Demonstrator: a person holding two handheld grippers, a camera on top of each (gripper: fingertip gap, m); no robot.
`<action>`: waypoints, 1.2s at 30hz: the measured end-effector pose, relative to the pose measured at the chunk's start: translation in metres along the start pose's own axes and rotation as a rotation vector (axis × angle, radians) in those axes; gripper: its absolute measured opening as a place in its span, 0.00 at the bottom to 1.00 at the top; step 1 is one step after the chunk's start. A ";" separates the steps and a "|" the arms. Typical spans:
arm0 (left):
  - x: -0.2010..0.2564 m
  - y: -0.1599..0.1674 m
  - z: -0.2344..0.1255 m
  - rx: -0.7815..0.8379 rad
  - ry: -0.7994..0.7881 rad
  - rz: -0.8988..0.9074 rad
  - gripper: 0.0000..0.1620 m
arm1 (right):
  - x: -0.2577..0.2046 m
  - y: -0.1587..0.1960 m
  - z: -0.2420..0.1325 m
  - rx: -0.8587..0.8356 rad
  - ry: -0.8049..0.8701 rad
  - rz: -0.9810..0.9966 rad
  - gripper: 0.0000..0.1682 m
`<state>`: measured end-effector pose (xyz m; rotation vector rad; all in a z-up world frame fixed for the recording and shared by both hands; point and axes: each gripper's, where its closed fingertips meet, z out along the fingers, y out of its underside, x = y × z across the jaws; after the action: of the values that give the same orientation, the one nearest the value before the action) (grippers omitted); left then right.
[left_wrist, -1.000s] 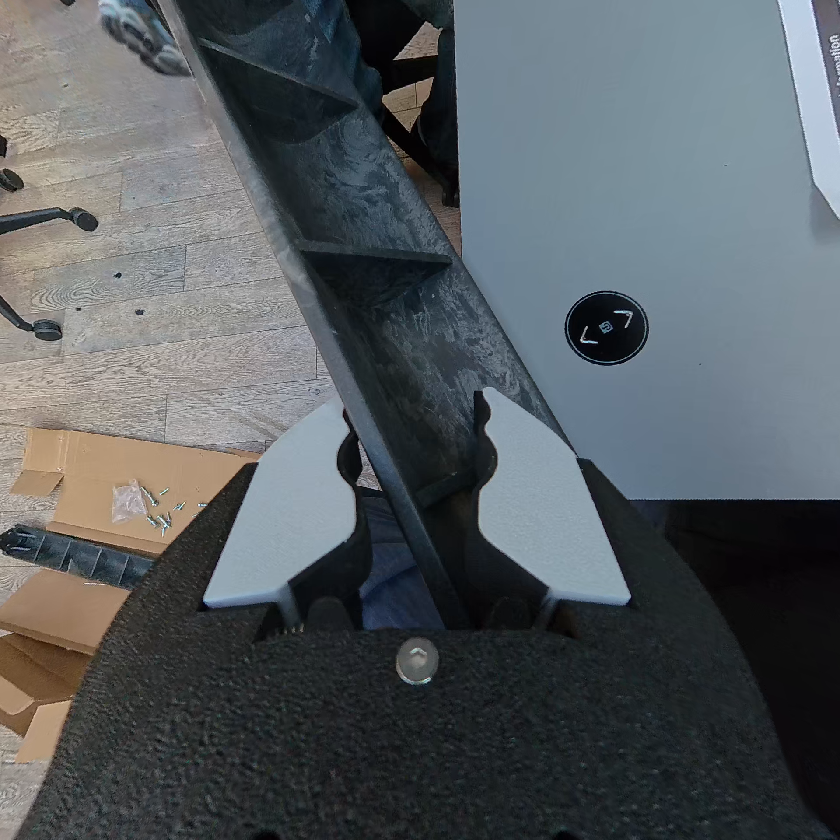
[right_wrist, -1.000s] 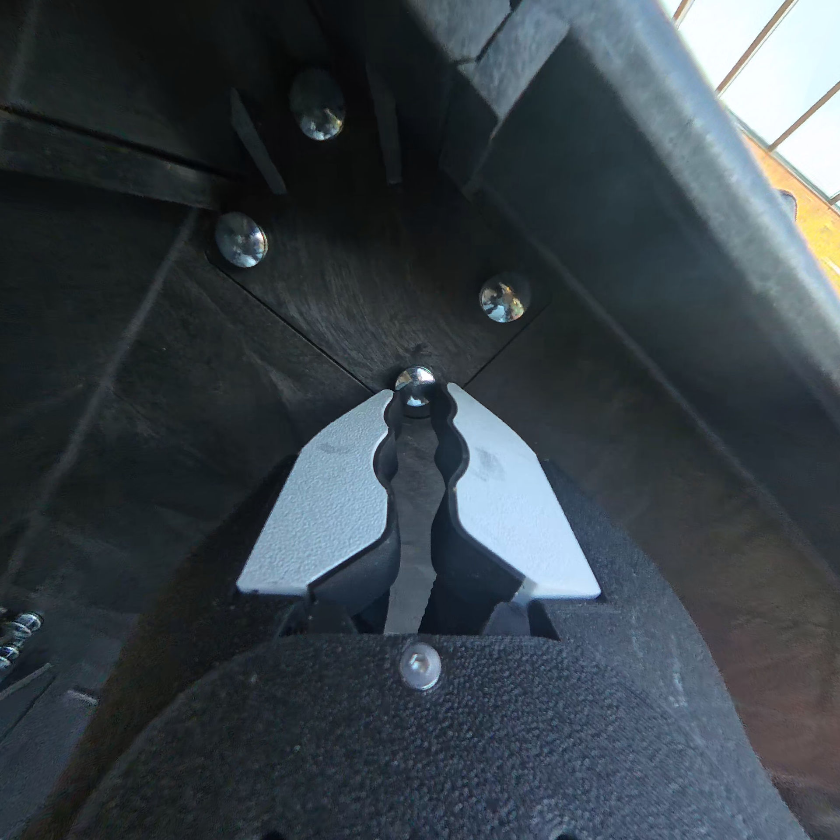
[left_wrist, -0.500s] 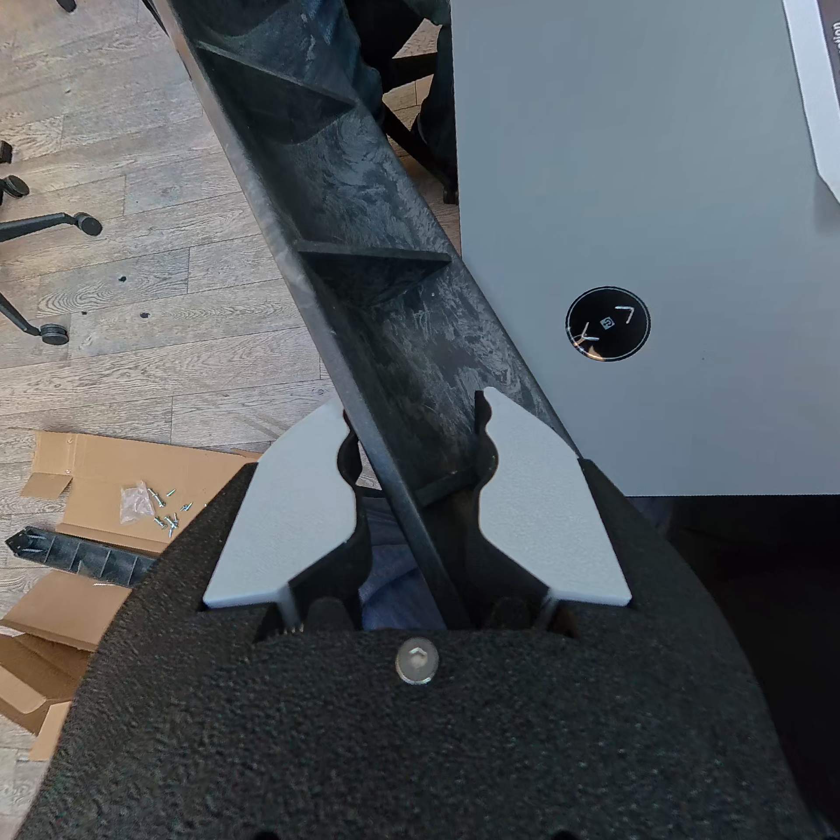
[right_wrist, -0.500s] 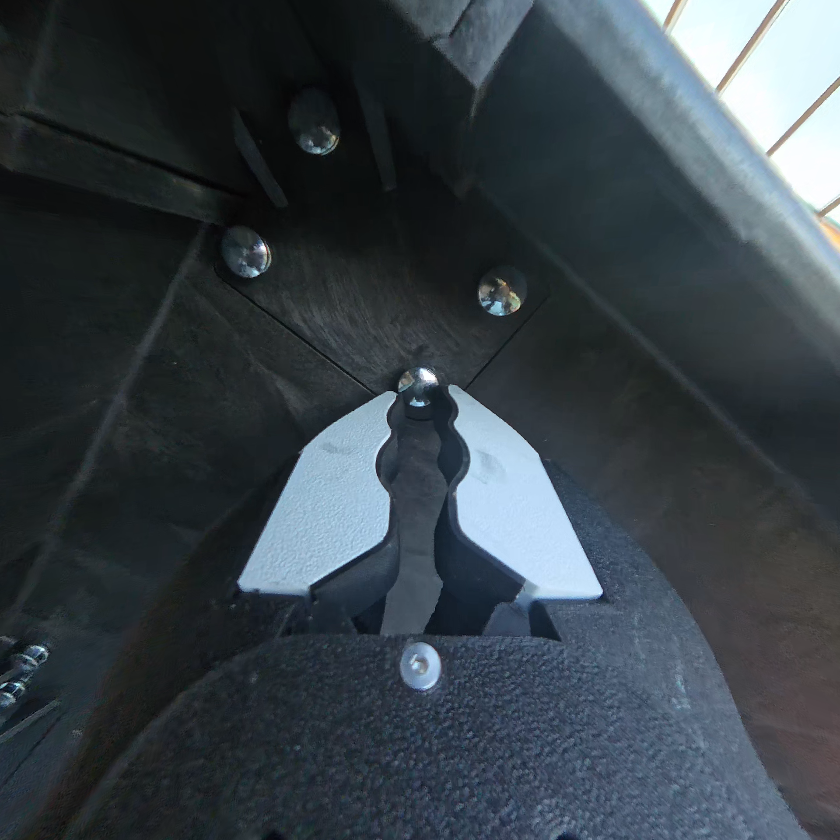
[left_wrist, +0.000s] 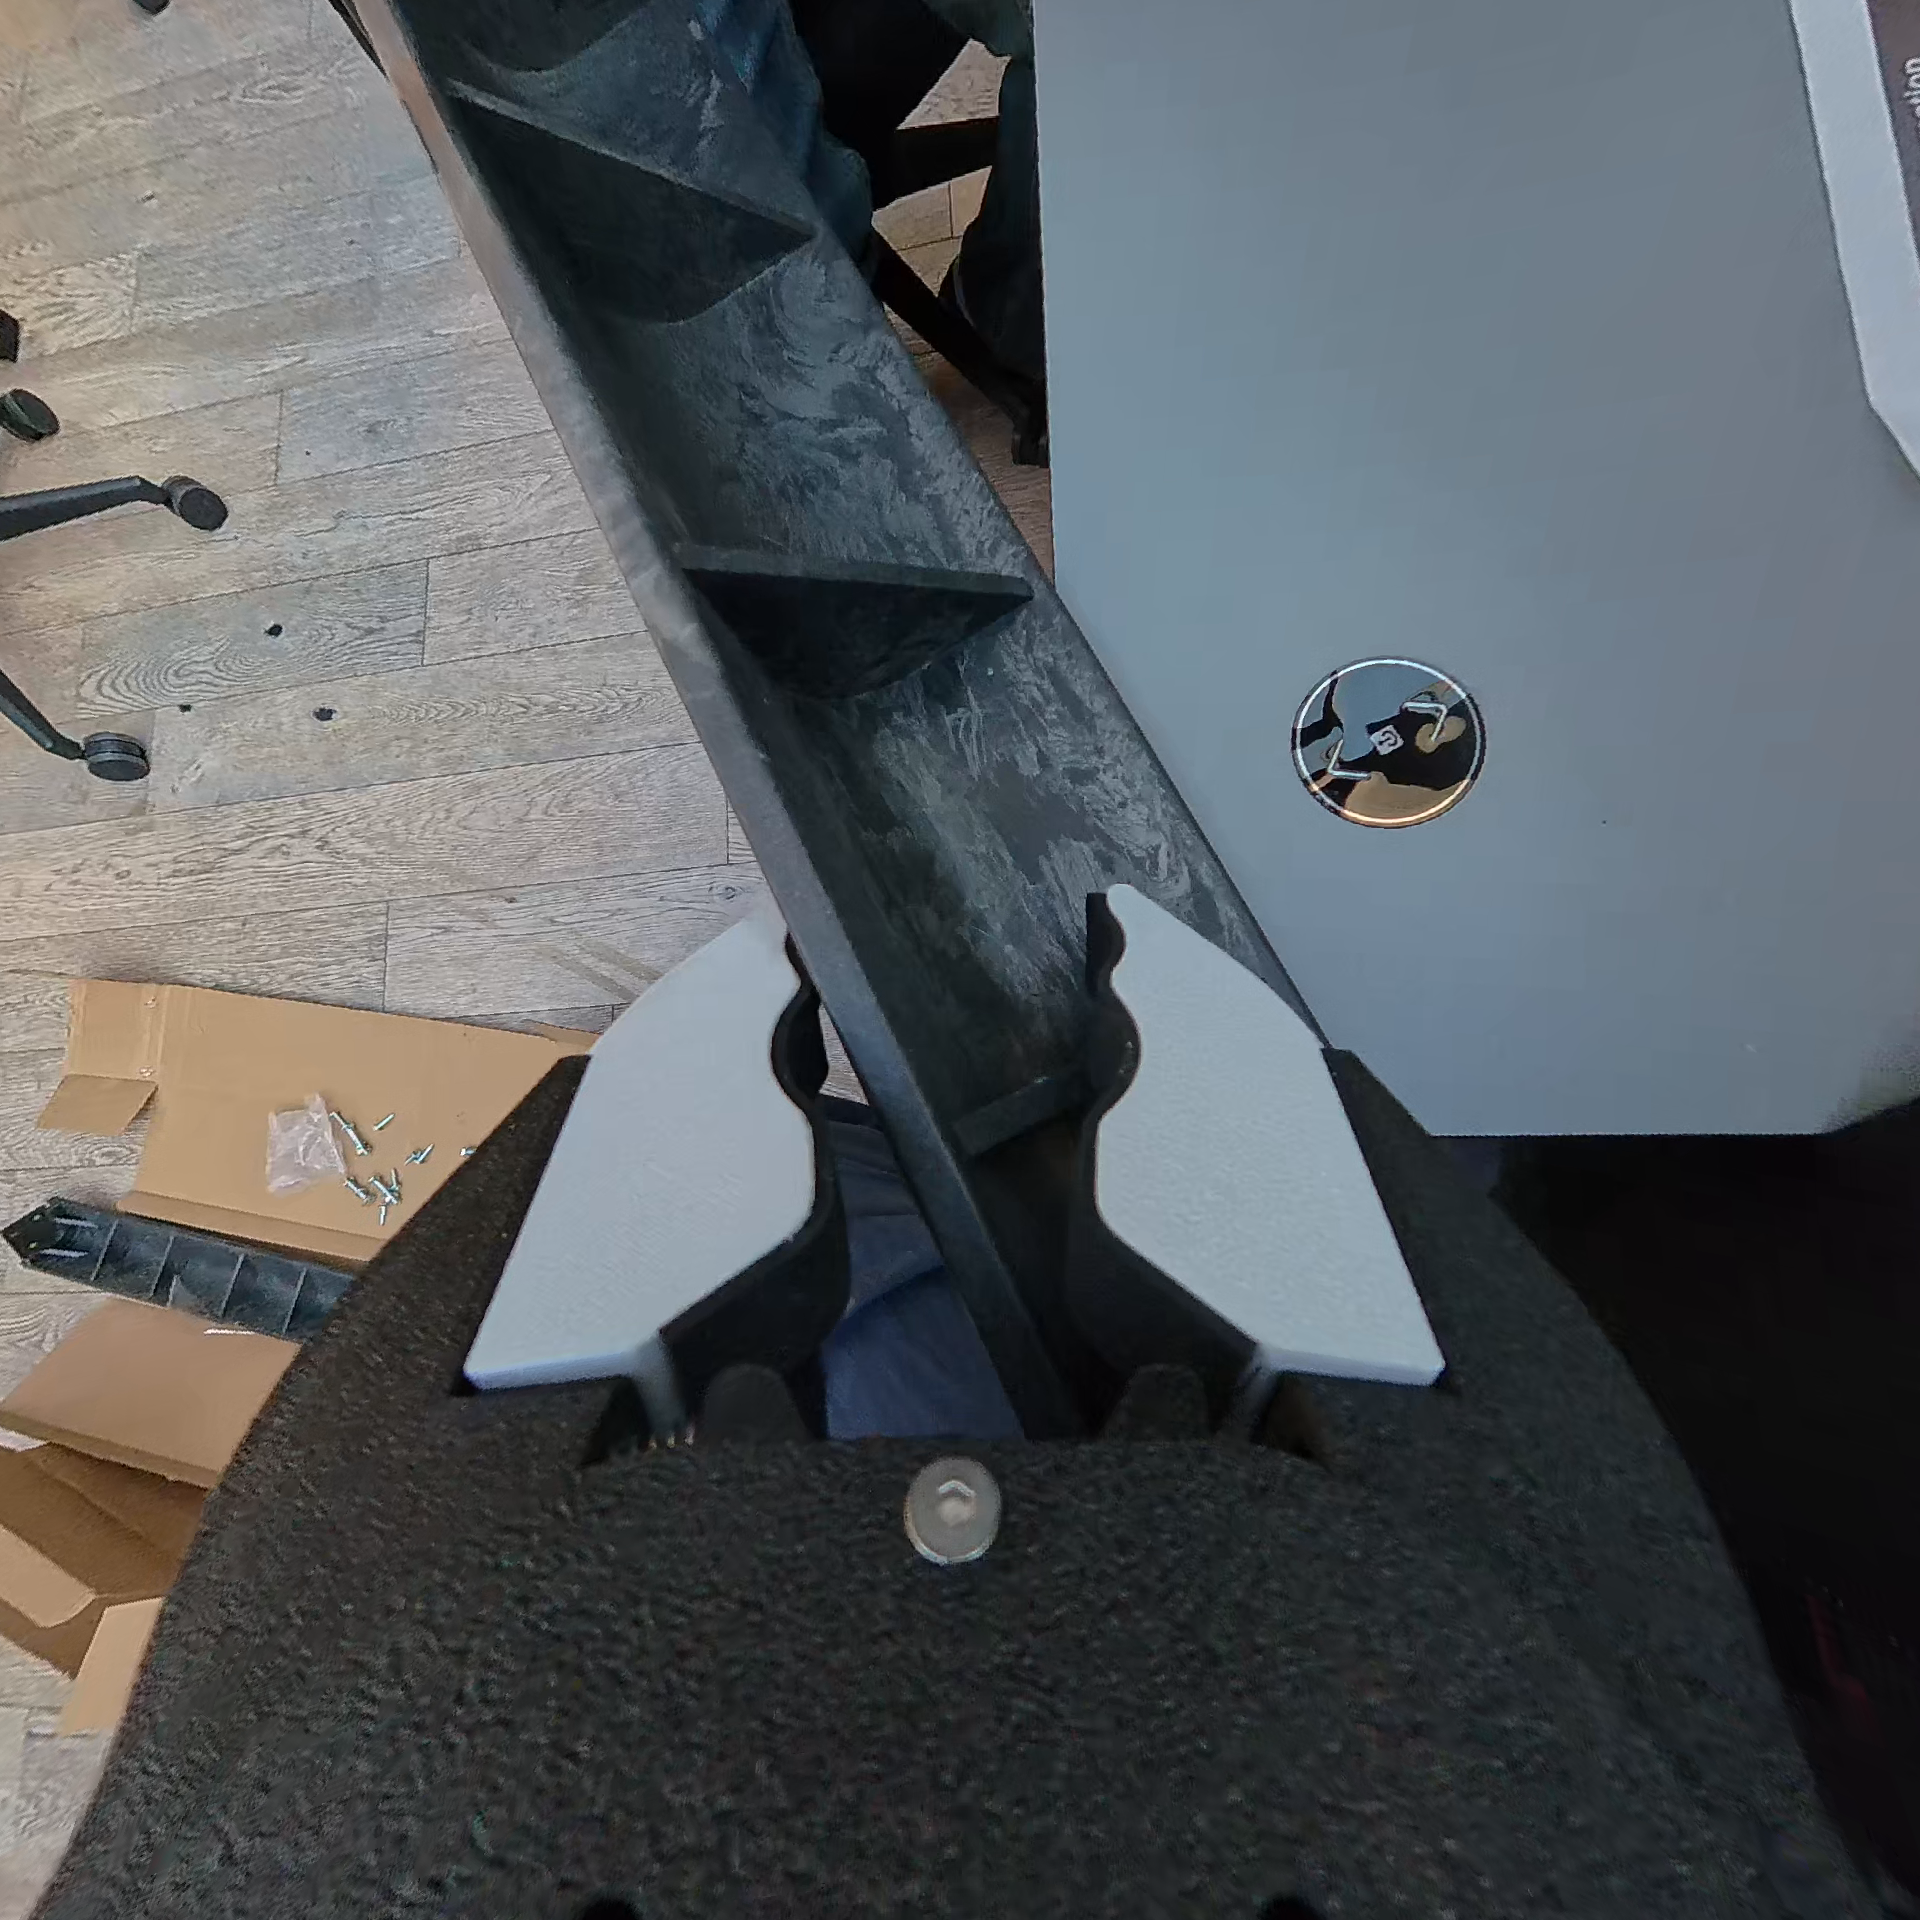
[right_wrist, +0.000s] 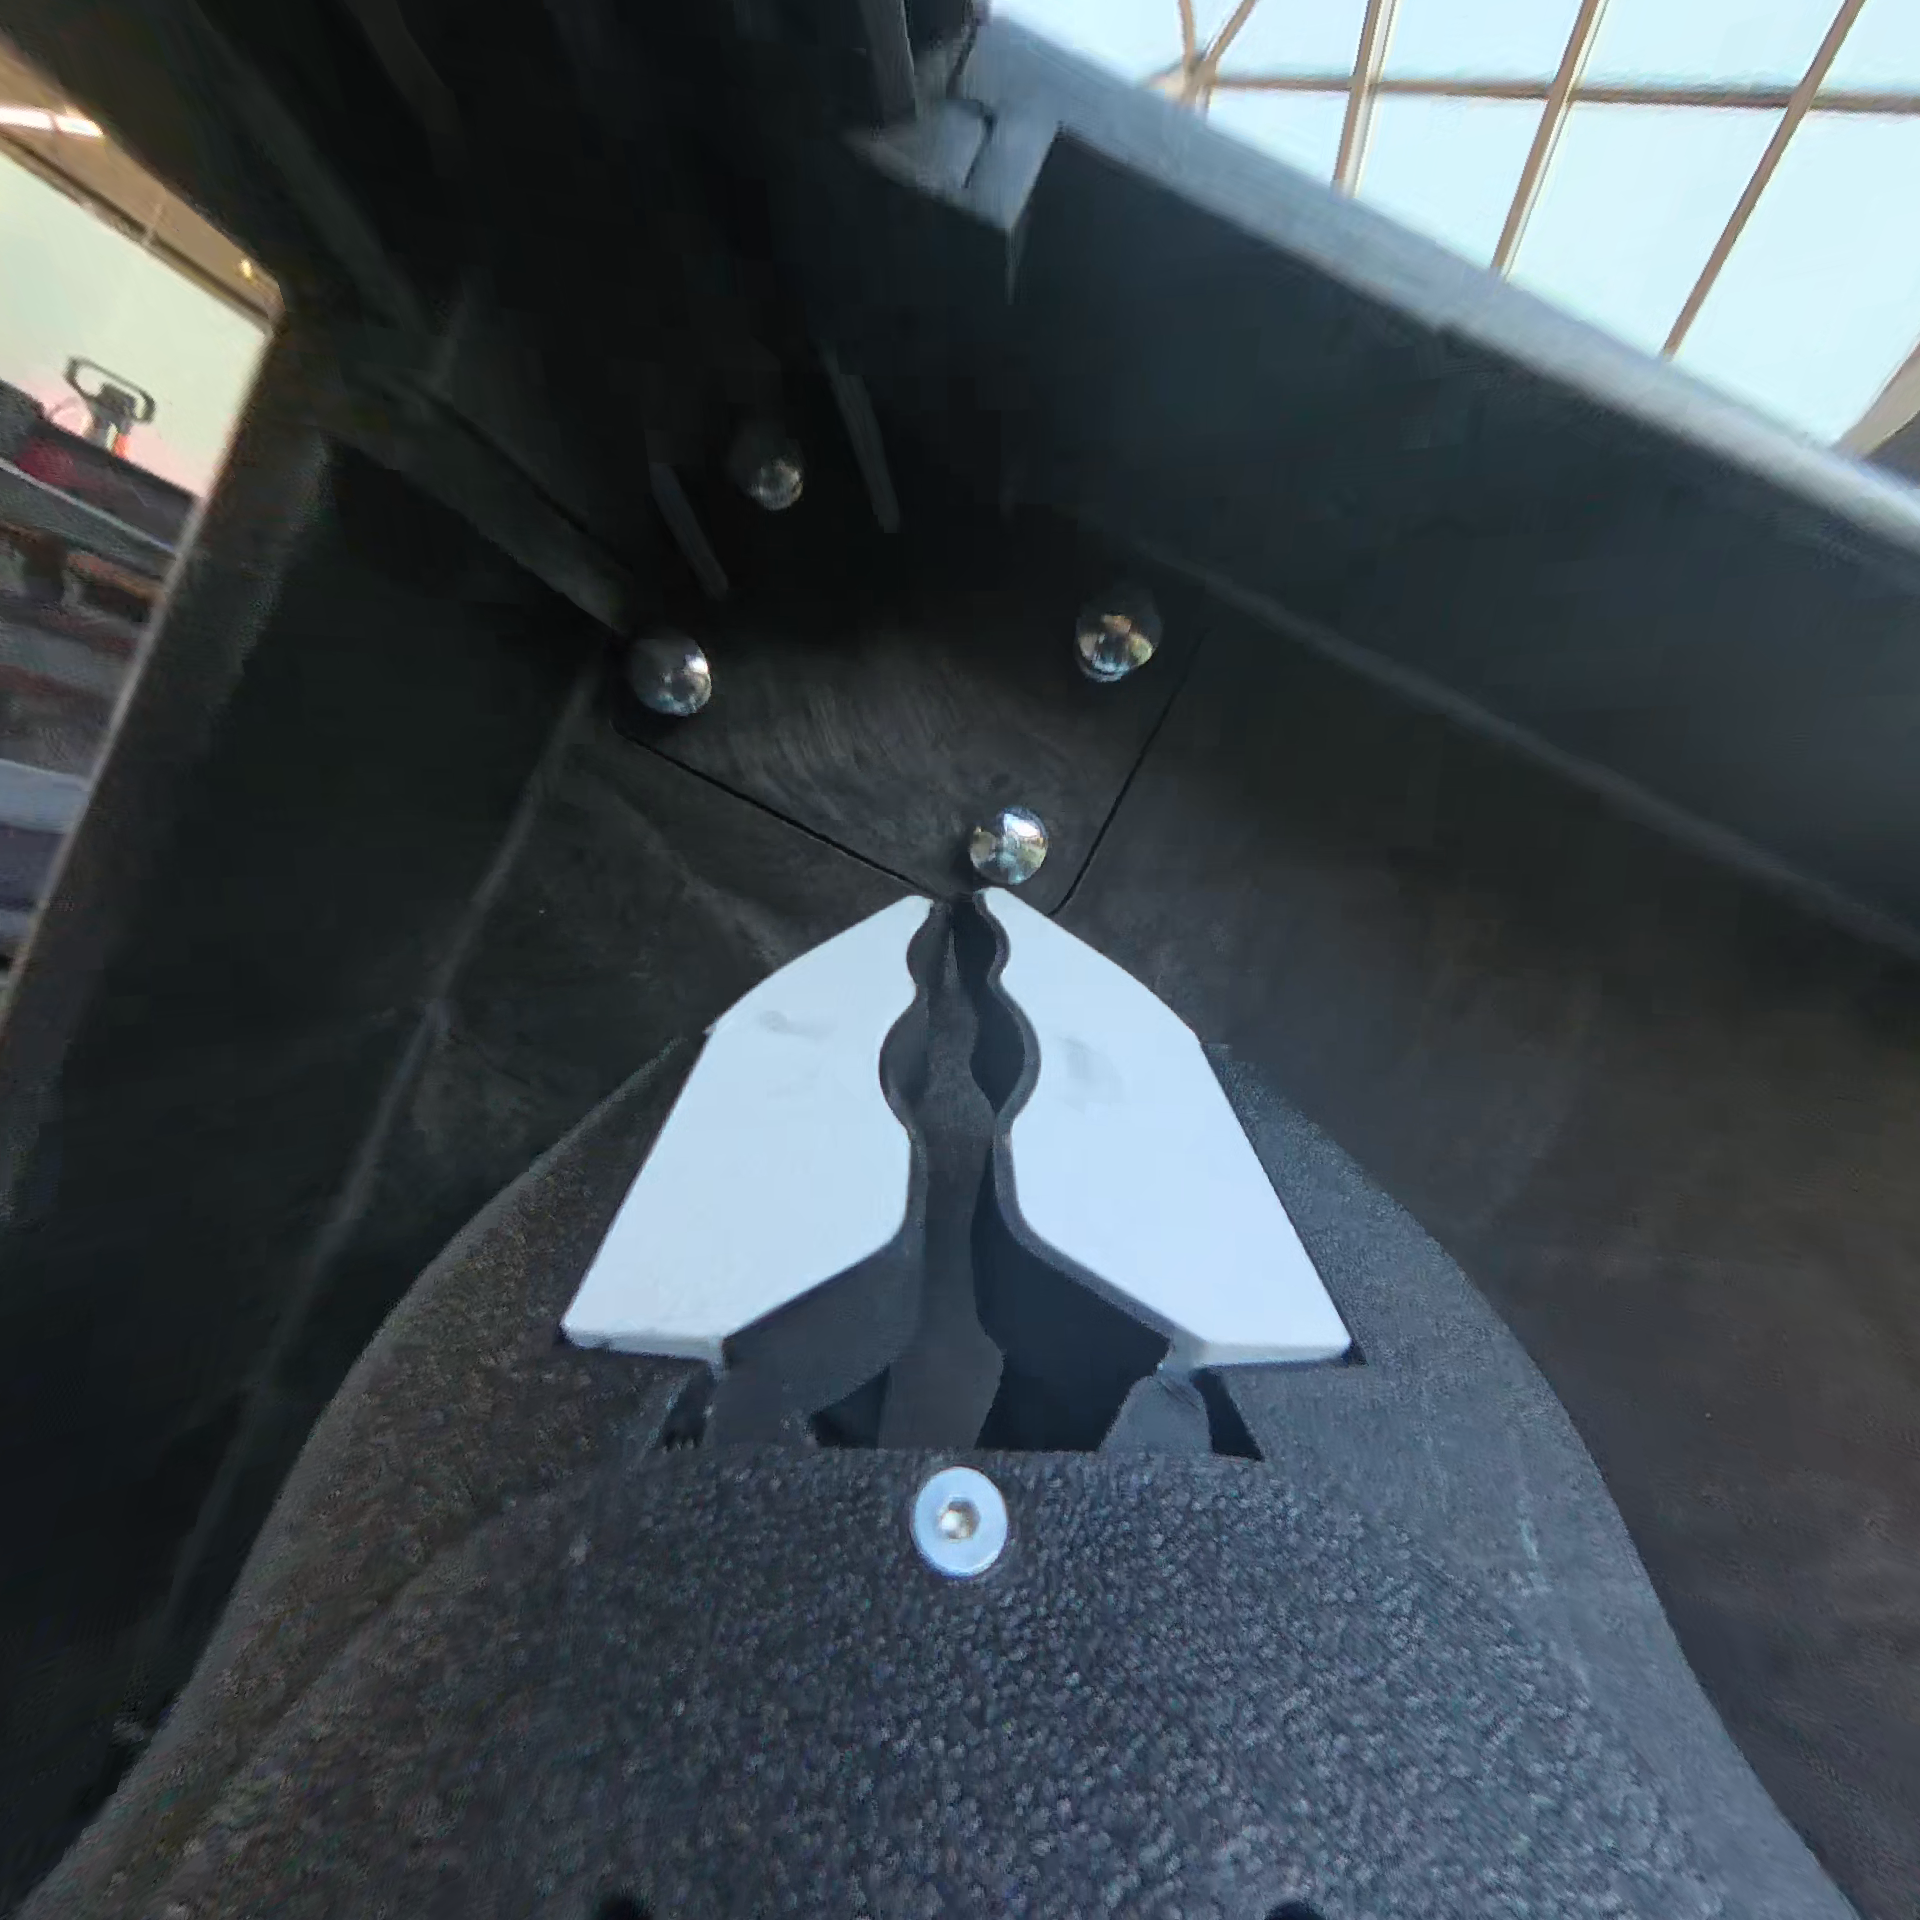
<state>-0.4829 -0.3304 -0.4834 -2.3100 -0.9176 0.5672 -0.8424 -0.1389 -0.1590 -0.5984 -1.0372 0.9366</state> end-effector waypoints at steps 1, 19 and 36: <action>0.000 0.000 0.000 -0.002 0.000 0.001 0.30 | 0.002 -0.007 -0.001 0.034 0.012 0.011 0.00; 0.000 0.000 0.001 -0.006 0.003 0.004 0.30 | 0.000 -0.002 0.011 0.184 0.020 0.089 0.00; 0.000 0.001 0.000 -0.020 -0.005 0.018 0.30 | 0.013 0.000 0.023 0.238 0.154 0.239 0.07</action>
<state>-0.4830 -0.3310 -0.4837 -2.3384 -0.9091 0.5738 -0.8611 -0.1283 -0.1433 -0.5921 -0.7137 1.1854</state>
